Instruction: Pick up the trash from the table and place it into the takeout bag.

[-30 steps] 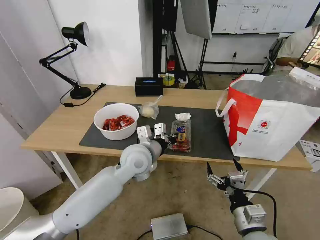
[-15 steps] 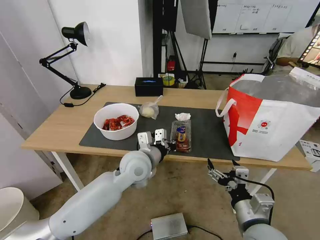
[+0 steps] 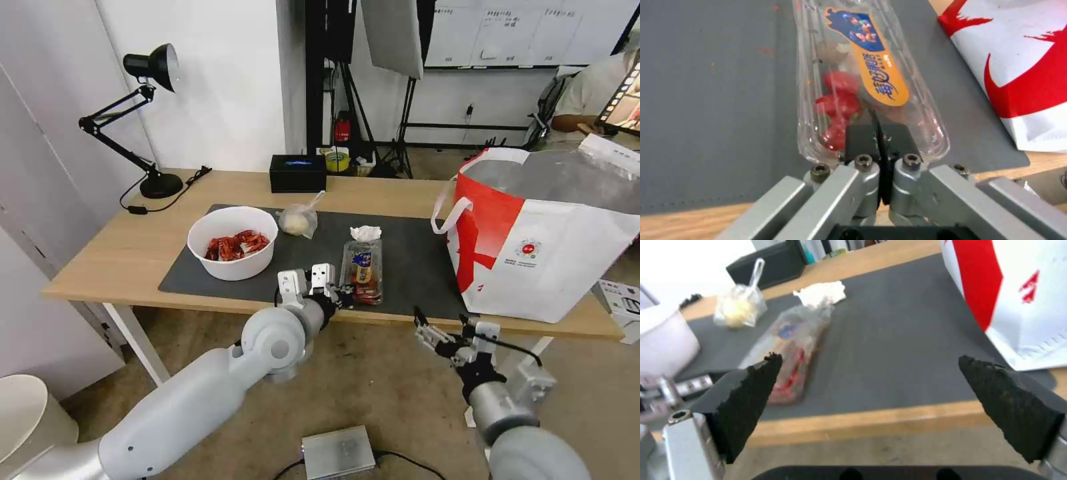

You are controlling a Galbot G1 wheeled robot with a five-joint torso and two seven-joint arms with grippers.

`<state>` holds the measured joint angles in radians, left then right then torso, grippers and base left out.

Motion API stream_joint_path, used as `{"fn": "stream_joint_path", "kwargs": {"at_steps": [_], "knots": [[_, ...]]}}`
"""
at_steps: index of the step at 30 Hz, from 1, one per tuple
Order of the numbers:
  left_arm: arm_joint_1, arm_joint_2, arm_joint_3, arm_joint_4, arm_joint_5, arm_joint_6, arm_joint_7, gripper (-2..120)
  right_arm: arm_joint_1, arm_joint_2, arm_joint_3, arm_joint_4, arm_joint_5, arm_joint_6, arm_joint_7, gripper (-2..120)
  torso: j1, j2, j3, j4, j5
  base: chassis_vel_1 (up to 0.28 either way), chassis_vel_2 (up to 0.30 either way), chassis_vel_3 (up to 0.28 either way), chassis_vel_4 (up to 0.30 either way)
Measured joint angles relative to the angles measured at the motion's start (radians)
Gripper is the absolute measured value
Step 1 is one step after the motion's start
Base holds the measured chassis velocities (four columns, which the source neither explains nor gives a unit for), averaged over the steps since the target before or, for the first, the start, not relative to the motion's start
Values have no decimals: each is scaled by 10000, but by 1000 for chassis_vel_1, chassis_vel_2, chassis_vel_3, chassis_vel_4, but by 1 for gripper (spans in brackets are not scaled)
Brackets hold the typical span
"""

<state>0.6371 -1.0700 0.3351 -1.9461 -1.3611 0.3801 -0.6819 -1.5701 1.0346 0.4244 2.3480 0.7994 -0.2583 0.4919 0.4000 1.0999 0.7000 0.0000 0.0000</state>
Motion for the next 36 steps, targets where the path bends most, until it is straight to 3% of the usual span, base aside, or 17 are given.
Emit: {"fn": "stream_joint_path", "kwargs": {"at_steps": [21, 36], "knots": [[220, -1, 7, -38, 192, -84, -60, 0, 2447, -329, 17, -681, 5094, -530, 862, 100, 0, 0, 0, -1, 0, 0, 0, 0, 0], [268, -4, 23, -45, 230, -170, -100, 0, 5050, -346, -630, -1816, 6934, -1351, 2535, 100, 1, 0, 1, 0, -1, 0, 0, 0, 0]]}}
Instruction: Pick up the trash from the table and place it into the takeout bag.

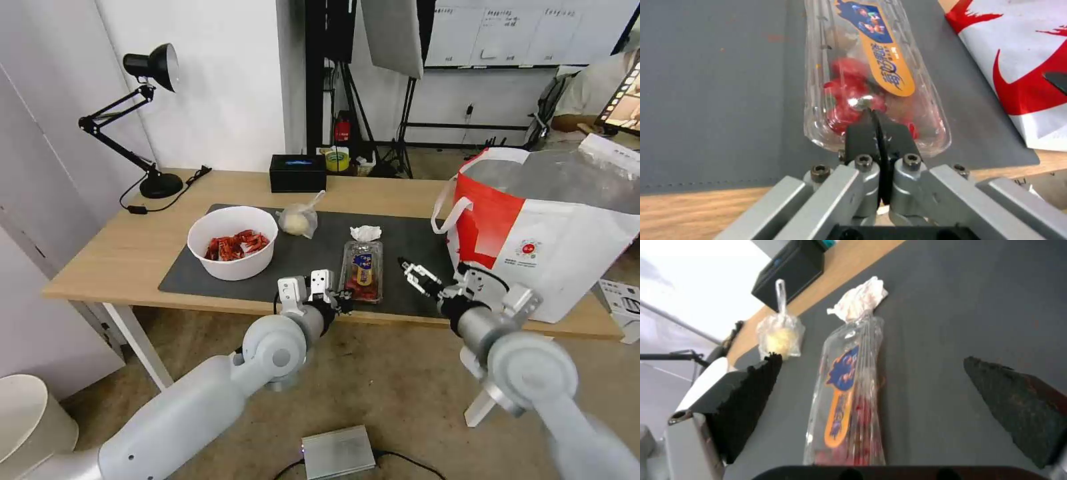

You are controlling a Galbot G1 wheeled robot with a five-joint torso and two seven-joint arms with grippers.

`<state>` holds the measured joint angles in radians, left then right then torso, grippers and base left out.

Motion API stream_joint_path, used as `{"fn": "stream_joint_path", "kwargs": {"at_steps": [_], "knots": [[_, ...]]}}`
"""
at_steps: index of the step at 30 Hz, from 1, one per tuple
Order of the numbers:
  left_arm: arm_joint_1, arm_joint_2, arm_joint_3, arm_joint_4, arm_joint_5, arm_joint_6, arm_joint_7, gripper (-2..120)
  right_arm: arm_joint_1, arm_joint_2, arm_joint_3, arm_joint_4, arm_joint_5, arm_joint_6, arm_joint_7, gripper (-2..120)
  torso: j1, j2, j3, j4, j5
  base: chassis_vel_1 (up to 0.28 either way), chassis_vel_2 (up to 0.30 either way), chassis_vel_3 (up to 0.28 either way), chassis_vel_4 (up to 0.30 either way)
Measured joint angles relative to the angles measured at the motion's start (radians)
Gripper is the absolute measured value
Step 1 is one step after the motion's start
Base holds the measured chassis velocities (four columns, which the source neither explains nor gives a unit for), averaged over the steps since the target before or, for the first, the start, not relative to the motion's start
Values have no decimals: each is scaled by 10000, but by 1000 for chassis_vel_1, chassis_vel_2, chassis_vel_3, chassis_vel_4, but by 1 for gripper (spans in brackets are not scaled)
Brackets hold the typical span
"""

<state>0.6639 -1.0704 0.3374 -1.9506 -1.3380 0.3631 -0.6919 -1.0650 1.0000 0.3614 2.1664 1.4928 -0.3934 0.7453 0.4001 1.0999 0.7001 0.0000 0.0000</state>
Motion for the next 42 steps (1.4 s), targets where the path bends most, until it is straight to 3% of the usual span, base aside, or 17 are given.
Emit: {"fn": "stream_joint_path", "kwargs": {"at_steps": [15, 29, 42], "knots": [[105, 14, -29, -32, 42, -93, -76, 0, 2517, 552, -1232, -1874, 1247, -1342, 2021, 100, 0, 0, 0, 0, 0, 0, 0, 0, 0], [217, 111, -225, -43, 67, -106, -27, 0, 3504, 983, -1400, -2863, 1862, -2267, 2175, 100, -1, 0, -1, 0, 0, 0, 0, 0, 0], [375, -27, -189, -51, 171, -119, -24, 0, 4591, 1425, -1720, -3794, 2195, -3010, 3110, 100, -1, 0, -1, 0, 0, 0, 0, 0, 0]]}}
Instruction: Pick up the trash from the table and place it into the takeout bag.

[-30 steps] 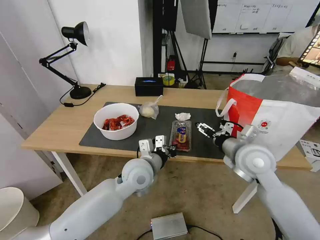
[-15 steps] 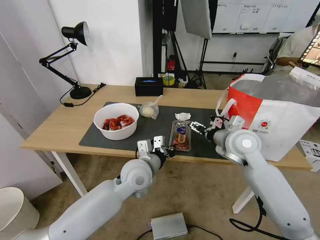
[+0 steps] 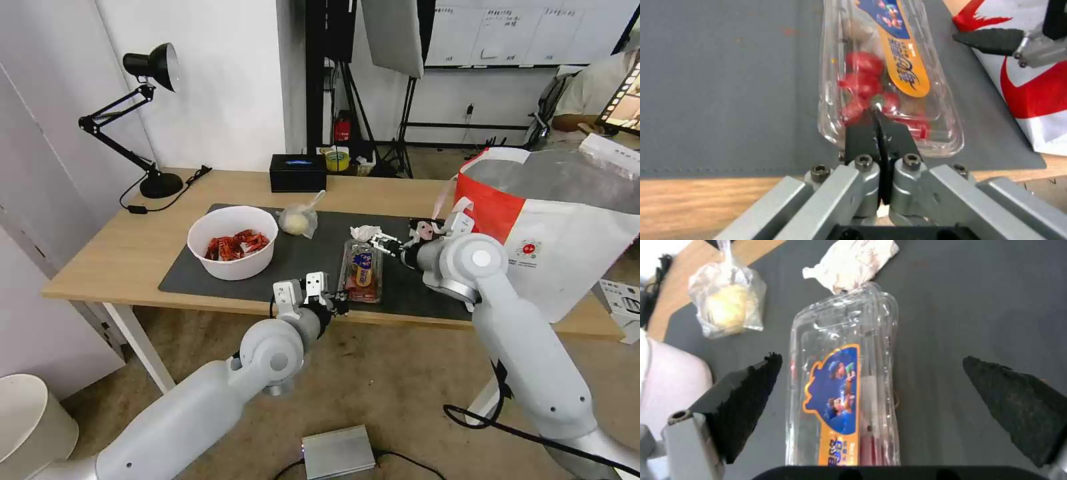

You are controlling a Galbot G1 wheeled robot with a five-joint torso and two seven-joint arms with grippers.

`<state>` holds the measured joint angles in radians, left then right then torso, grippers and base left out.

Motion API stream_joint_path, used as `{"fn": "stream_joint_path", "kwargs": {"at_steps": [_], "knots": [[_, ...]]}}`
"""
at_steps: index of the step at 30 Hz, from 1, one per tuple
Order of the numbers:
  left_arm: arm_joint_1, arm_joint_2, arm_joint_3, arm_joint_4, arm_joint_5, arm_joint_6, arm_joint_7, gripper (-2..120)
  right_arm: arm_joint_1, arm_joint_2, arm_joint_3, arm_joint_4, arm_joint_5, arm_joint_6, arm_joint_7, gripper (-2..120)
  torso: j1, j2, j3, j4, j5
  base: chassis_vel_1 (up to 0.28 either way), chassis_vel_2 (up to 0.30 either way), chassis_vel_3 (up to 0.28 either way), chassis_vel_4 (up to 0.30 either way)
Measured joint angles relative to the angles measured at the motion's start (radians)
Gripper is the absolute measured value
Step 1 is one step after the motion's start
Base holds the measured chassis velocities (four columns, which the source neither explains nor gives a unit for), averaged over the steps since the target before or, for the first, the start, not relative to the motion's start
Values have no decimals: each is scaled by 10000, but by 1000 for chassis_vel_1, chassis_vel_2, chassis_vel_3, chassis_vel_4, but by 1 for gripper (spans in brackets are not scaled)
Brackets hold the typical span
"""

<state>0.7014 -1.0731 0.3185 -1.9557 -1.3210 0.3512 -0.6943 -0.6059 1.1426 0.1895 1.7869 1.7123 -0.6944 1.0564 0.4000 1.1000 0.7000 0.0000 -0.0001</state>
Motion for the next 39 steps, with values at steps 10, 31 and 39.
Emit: {"fn": "stream_joint_path", "kwargs": {"at_steps": [10, 31, 39], "knots": [[76, 61, -40, -118, 35, -1, -26, 0, 31, 185, -47, -221, 101, -18, 289, 100, -1, 0, 0, 0, 0, 0, 0, 0, 0], [-33, 43, 1, -145, 17, -8, -78, 0, 261, 583, -7, -817, 395, -45, 350, 100, 0, 1, 0, 0, 0, 0, 0, 0, 0], [-35, 77, 1, -173, 15, -15, -80, 0, 348, 693, -4, -1018, 434, -45, 425, 82, 0, 1, 0, 0, 1, 0, 0, 0, 0]]}}
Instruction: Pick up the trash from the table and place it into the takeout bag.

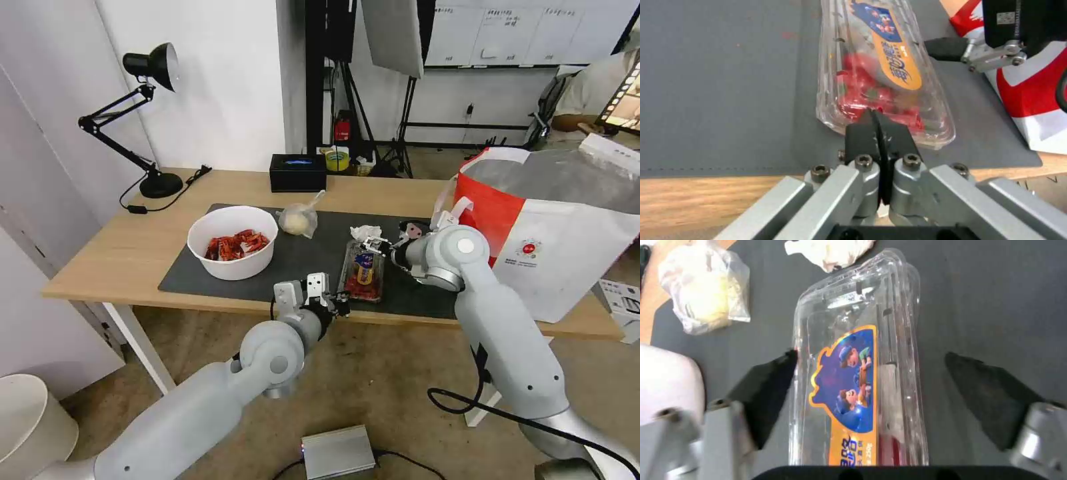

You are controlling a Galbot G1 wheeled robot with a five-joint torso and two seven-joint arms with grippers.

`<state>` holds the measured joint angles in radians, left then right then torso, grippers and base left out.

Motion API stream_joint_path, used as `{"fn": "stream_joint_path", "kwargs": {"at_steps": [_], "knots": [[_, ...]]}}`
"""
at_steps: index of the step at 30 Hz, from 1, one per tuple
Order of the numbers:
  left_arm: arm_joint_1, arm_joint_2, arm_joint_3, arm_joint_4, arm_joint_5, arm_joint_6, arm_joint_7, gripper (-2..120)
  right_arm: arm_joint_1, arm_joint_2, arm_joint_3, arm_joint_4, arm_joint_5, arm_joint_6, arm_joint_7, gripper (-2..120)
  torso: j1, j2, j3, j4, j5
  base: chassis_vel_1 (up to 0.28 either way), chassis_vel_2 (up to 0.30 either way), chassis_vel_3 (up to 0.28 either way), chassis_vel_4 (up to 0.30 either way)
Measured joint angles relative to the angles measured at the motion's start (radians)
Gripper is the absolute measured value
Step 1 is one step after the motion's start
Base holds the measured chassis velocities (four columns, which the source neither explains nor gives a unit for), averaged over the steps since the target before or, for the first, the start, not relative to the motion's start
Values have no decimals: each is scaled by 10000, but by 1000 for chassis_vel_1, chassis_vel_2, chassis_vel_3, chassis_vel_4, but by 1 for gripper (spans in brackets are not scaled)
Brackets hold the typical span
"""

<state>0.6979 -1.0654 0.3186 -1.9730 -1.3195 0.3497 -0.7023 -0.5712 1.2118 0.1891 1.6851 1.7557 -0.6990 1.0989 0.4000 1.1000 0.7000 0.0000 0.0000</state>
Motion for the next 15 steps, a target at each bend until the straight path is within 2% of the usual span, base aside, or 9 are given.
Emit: {"fn": "stream_joint_path", "kwargs": {"at_steps": [2, 8, 11, 15], "knots": [[0, 3, 0, -9, -1, -2, -1, 0, 23, 46, 0, -67, 33, -9, 30, 76, 0, 0, 0, 0, 0, 0, 0, 0, 0], [7, 7, -7, -41, 0, -5, -6, 0, 31, 118, 0, -176, 55, -36, 134, 81, 0, 0, 0, 0, 0, 0, 0, 0, 0], [9, 16, -16, -68, -1, -12, -9, 0, 25, 128, 6, -239, 85, -48, 142, 88, 0, 0, 0, 0, 0, 0, 0, 0, 0], [8, 35, -27, -88, -1, -24, -19, 0, -21, 159, 15, -278, 97, -54, 148, 86, 0, 0, 0, 0, 0, 0, 0, 0, 0]]}}
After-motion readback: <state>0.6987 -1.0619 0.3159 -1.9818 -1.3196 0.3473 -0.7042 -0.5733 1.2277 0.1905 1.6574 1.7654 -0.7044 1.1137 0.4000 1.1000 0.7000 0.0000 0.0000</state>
